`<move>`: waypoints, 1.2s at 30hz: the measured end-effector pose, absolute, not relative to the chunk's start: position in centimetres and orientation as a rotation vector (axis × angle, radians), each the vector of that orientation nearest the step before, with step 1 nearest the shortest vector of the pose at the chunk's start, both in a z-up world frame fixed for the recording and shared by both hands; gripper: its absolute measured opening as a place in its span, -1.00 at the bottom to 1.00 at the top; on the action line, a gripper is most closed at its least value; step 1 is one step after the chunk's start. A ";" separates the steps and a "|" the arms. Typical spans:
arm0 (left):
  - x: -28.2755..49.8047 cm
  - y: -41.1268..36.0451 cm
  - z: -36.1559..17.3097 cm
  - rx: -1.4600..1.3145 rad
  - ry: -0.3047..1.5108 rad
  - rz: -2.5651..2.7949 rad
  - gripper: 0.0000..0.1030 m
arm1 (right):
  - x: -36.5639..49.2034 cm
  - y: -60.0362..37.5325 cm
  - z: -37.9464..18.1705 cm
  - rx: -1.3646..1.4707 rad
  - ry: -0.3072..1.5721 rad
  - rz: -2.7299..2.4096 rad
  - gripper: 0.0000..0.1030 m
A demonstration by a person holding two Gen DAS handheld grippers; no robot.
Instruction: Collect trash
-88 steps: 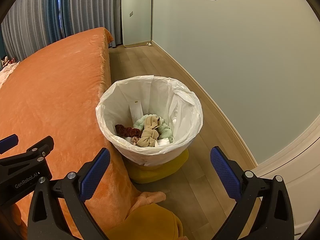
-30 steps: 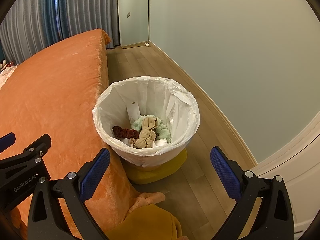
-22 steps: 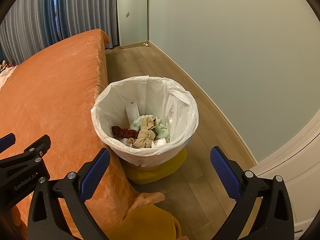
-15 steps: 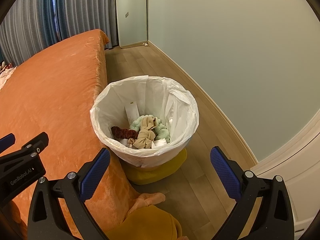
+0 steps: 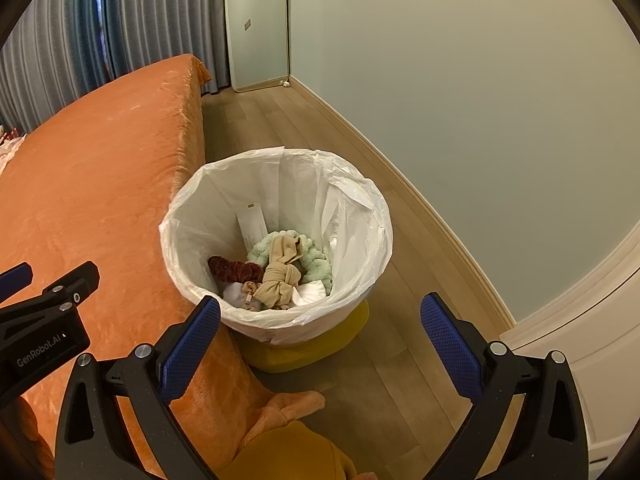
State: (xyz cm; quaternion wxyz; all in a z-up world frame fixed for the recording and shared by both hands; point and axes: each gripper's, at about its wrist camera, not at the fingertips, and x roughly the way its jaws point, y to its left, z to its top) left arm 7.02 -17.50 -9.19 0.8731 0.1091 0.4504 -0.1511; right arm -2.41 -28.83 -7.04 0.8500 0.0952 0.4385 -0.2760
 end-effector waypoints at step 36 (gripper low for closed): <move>9.0 -19.8 -10.7 0.255 0.959 -0.319 0.74 | -0.5 -30.8 -8.3 0.226 0.946 -0.598 0.87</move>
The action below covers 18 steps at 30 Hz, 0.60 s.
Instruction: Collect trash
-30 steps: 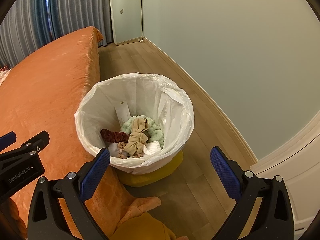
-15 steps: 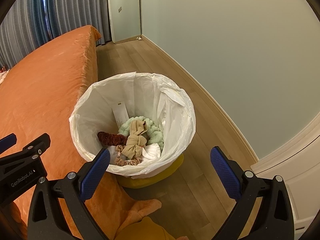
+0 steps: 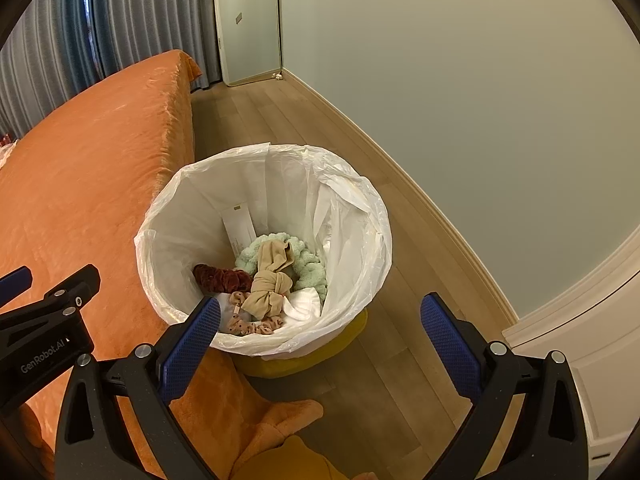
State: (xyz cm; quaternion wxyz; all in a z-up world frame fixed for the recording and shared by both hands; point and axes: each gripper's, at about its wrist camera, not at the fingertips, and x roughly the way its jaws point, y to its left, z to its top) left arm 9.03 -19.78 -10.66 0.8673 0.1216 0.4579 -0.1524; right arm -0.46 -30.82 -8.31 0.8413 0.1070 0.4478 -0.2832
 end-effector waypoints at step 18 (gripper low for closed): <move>8.9 -20.4 -11.2 0.256 0.983 -0.329 0.75 | -0.6 -31.1 -8.5 0.230 0.944 -0.599 0.87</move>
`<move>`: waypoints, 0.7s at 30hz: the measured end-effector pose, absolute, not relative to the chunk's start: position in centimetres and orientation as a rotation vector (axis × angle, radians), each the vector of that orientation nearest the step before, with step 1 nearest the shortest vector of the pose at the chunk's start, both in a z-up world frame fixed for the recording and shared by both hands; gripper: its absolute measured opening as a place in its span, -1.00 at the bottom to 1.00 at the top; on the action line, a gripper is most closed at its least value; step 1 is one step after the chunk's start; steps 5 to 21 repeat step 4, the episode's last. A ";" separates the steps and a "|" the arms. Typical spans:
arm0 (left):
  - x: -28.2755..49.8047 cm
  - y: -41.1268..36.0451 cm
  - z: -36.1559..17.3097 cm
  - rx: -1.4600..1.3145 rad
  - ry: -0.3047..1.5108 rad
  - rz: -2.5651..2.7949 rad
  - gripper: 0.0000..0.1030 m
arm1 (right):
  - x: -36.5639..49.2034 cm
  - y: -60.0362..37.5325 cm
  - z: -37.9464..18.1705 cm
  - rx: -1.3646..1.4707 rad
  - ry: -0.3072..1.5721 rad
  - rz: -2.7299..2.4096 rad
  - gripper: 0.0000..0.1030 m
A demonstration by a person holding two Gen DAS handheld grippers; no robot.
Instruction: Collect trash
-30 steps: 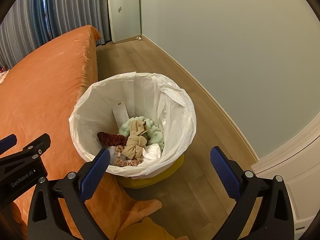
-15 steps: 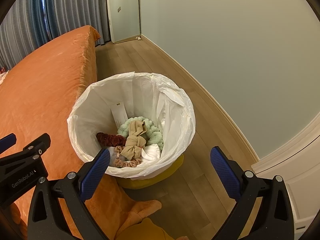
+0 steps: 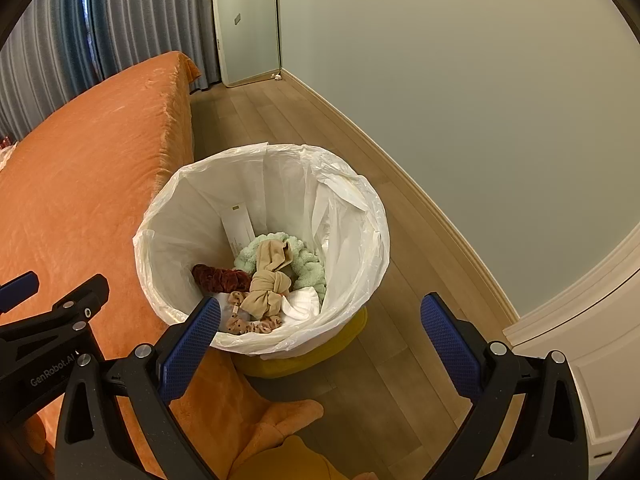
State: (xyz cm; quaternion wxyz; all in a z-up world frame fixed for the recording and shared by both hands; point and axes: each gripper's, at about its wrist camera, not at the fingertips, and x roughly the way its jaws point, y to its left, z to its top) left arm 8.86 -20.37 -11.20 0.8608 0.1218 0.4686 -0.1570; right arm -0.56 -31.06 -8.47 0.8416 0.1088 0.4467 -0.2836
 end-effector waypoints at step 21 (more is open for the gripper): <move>8.9 -20.2 -11.2 0.244 0.970 -0.314 0.75 | -0.6 -31.1 -8.4 0.229 0.944 -0.599 0.87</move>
